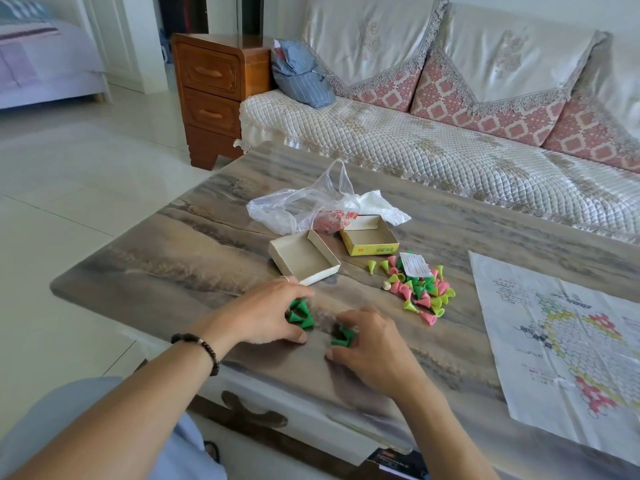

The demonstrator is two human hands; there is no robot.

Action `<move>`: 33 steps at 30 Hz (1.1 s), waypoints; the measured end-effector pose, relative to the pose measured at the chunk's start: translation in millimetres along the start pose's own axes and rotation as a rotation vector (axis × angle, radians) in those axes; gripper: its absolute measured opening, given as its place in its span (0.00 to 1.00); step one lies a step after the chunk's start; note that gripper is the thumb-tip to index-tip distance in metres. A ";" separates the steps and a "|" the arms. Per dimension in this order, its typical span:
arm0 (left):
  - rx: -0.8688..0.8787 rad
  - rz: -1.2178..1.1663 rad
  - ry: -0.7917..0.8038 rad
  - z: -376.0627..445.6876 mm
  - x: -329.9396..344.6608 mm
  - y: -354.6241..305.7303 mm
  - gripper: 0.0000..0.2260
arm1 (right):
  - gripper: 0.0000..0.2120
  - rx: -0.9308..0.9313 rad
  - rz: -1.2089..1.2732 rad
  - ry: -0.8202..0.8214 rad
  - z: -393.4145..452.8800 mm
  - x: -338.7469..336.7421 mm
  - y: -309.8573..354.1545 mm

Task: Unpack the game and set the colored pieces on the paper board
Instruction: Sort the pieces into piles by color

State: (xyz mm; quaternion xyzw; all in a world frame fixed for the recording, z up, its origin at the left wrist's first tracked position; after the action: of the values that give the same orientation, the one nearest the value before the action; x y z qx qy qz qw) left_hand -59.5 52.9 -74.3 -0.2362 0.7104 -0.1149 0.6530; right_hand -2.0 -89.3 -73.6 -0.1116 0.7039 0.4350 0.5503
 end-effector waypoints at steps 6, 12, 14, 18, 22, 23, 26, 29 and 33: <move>0.024 -0.004 -0.021 7.1 -0.5 0.9 0.17 | 0.17 -0.021 0.032 -0.011 26.7 9.1 14.9; 0.037 0.039 -0.026 6.0 -0.6 0.7 0.21 | 0.20 -0.043 0.062 -0.024 28.4 14.2 5.3; 0.044 0.066 -0.025 4.9 -1.6 -0.8 0.23 | 0.21 -0.044 0.070 -0.021 28.1 15.4 3.0; 0.036 0.074 -0.040 6.3 -8.8 0.1 0.30 | 0.21 -0.034 0.084 -0.045 24.1 8.1 -4.0; 0.048 0.002 -0.121 16.0 -21.1 -10.7 0.26 | 0.17 -0.017 0.065 -0.155 15.6 -21.2 -24.3; 0.060 -0.034 -0.154 19.9 -22.9 -16.9 0.24 | 0.15 0.000 0.067 -0.189 13.2 -31.1 -33.0; 0.135 -0.126 -0.248 35.6 -21.8 -43.7 0.18 | 0.10 0.087 0.084 -0.303 7.5 -63.4 -68.3; 0.210 -0.102 -0.236 63.0 -11.2 -74.0 0.15 | 0.07 0.213 0.063 -0.392 6.2 -93.3 -109.2; 0.228 0.058 -0.224 116.2 -1.2 -109.0 0.17 | 0.05 0.253 0.027 -0.445 14.3 -117.6 -144.9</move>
State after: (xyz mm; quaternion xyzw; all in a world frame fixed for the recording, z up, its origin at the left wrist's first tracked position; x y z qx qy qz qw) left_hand 74.8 -23.6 -35.8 -0.1513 0.6221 -0.1488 0.7537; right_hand 143.3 -203.0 -42.2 0.0661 0.6158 0.3646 0.6954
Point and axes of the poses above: each hand's wrist, its own z-axis towards the middle knuckle, its own x-axis out of the palm, y = z × x, the point moved 7 cm from there along z, towards the middle knuckle, and after that the axes turned 1 degree about y, right-handed, at the moved point
